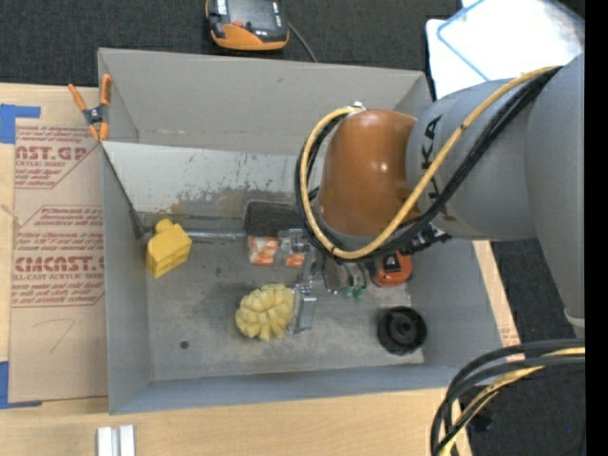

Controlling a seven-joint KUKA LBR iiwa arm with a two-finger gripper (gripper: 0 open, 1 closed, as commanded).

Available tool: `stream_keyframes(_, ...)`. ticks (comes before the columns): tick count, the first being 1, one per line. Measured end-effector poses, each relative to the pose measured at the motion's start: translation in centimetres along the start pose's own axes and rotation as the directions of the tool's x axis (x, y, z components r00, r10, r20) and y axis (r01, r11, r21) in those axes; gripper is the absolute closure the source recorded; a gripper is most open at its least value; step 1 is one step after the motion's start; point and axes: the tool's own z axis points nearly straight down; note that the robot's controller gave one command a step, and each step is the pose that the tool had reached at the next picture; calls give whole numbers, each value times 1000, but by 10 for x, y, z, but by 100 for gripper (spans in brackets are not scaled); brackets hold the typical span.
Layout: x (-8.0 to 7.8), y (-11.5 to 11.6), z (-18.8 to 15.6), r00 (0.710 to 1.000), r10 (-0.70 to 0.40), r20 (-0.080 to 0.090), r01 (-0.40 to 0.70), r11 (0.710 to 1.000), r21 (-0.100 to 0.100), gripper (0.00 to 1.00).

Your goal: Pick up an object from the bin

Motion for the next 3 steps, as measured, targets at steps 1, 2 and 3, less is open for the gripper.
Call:
stream_keyframes(1, 0, 0, 0, 1000, 0, 0, 0, 1000, 0, 0)
stream_keyframes(2, -2, 6, 46, 999, 36, -3, -36, 999, -1, 0)
stream_keyframes(3, -3, 19, 78, 997, 76, 5, -76, 997, -3, 100)
